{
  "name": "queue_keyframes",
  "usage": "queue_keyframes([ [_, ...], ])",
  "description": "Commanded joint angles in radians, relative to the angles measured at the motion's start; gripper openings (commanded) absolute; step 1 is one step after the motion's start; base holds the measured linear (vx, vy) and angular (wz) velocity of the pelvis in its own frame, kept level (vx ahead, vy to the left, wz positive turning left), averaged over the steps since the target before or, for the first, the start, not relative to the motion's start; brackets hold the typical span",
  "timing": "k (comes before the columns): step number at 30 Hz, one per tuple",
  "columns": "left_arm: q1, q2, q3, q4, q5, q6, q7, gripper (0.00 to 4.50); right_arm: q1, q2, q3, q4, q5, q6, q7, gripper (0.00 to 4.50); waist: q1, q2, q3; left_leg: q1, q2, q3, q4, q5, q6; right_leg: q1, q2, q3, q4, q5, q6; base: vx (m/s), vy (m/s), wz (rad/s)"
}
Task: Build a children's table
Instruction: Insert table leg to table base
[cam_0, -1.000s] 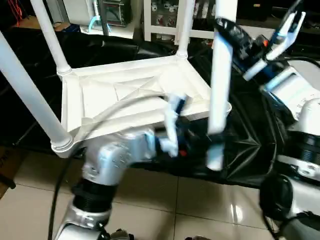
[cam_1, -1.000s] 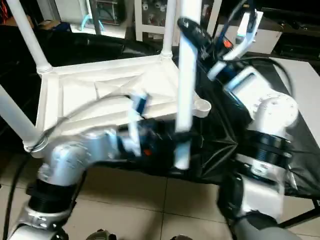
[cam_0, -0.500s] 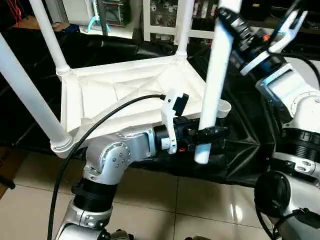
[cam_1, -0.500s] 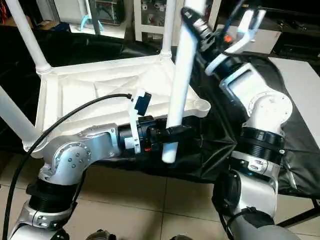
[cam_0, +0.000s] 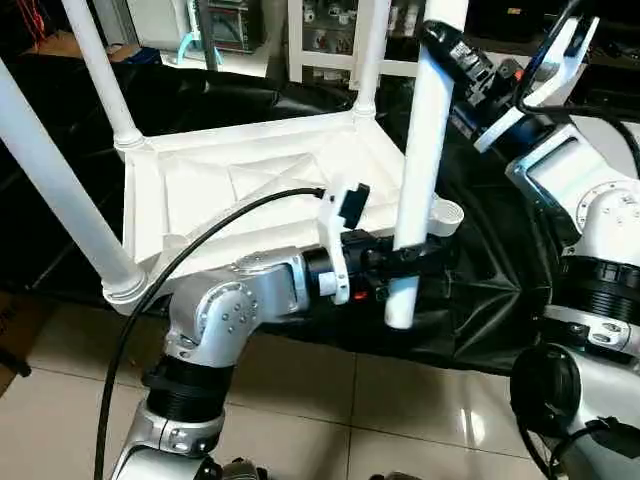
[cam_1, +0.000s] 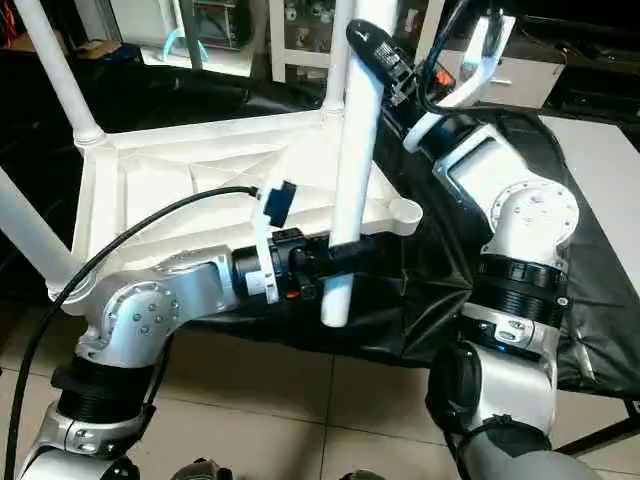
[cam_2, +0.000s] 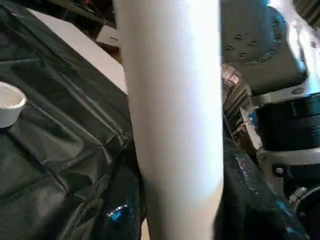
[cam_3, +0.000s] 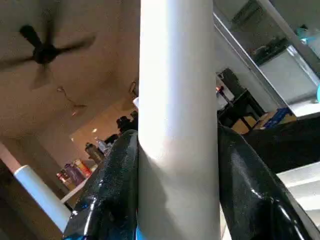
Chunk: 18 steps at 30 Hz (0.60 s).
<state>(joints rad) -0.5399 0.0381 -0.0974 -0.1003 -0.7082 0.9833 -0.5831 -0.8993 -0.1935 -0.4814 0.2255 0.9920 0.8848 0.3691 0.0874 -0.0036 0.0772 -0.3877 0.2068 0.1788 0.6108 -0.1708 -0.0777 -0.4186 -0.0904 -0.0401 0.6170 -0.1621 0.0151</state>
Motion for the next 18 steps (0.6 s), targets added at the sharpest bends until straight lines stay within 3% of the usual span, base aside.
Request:
queue_keyframes([
  [1,-0.008,0.001,-0.001,-0.008,0.002,-0.001,0.004,1.65,0.004,-0.01,0.001,-0.012,0.004,-0.002,-0.012,1.73,-0.001,-0.021,-0.096,0.013,-0.002,0.012,-0.063,-0.087,-0.007,0.058,-0.021,0.02,-0.058,-0.163,-0.157,0.0,0.0,0.0],
  [4,-0.008,0.004,0.01,-0.011,-0.003,-0.001,0.003,1.59,0.001,-0.01,-0.003,-0.007,0.008,0.001,-0.011,1.73,-0.001,-0.024,-0.096,0.013,-0.002,0.012,-0.063,-0.089,-0.007,0.058,-0.022,0.021,-0.058,-0.173,-0.156,0.0,0.0,0.0],
  [5,-0.008,0.004,0.01,-0.011,-0.003,-0.001,0.003,1.59,0.001,-0.01,-0.003,-0.007,0.008,0.001,-0.011,2.28,-0.001,-0.023,-0.096,0.013,-0.002,0.012,-0.063,-0.089,-0.007,0.058,-0.022,0.021,-0.058,-0.173,-0.155,0.0,0.0,0.0],
  [6,-0.01,0.008,0.019,-0.01,-0.002,-0.005,0.008,1.58,0.007,-0.022,0.013,-0.011,-0.02,-0.017,-0.015,2.42,-0.001,-0.022,-0.095,0.013,-0.001,0.012,-0.063,-0.09,-0.008,0.057,-0.022,0.02,-0.059,-0.176,-0.154,0.0,0.0,0.0],
  [7,-0.015,0.013,0.027,-0.005,0.004,-0.011,0.014,1.57,0.012,-0.034,0.03,-0.014,-0.055,-0.04,-0.016,2.42,0.0,-0.027,-0.096,0.013,-0.001,0.012,-0.063,-0.085,-0.008,0.058,-0.022,0.02,-0.059,-0.173,-0.152,0.0,0.0,0.0],
  [8,-0.026,0.033,0.036,0.002,0.02,-0.031,0.016,1.56,0.023,-0.055,0.053,-0.024,-0.097,-0.068,-0.008,2.5,0.0,-0.024,-0.095,0.012,-0.001,0.012,-0.063,-0.081,-0.012,0.057,-0.022,0.02,-0.058,-0.173,-0.149,0.0,0.0,0.0],
  [12,-0.049,0.093,0.063,-0.005,0.038,-0.061,-0.006,1.5,0.058,-0.098,0.07,-0.057,-0.123,-0.069,0.02,2.88,0.003,-0.027,-0.096,0.015,-0.002,0.011,-0.064,-0.087,-0.016,0.057,-0.02,0.02,-0.058,-0.182,-0.126,0.0,0.0,0.0],
  [15,-0.056,0.117,0.078,-0.019,0.031,-0.056,-0.018,1.49,0.081,-0.115,0.072,-0.069,-0.129,-0.067,0.031,3.06,0.002,-0.03,-0.098,0.015,-0.002,0.011,-0.063,-0.075,-0.014,0.059,-0.02,0.02,-0.054,-0.151,-0.139,0.0,0.0,0.0],
  [17,-0.061,0.15,0.101,-0.04,0.018,-0.044,-0.027,1.48,0.132,-0.17,0.144,-0.113,-0.214,-0.123,0.087,3.35,0.004,-0.03,-0.098,0.014,-0.002,0.011,-0.063,-0.069,-0.013,0.06,-0.02,0.019,-0.052,-0.133,-0.154,0.0,0.0,0.0],
  [18,-0.061,0.15,0.101,-0.04,0.018,-0.044,-0.027,1.48,0.132,-0.17,0.144,-0.113,-0.214,-0.123,0.087,3.37,0.006,-0.03,-0.097,0.014,0.0,0.01,-0.063,-0.067,-0.016,0.061,-0.021,0.02,-0.053,-0.133,-0.154,0.0,0.0,0.0],
])
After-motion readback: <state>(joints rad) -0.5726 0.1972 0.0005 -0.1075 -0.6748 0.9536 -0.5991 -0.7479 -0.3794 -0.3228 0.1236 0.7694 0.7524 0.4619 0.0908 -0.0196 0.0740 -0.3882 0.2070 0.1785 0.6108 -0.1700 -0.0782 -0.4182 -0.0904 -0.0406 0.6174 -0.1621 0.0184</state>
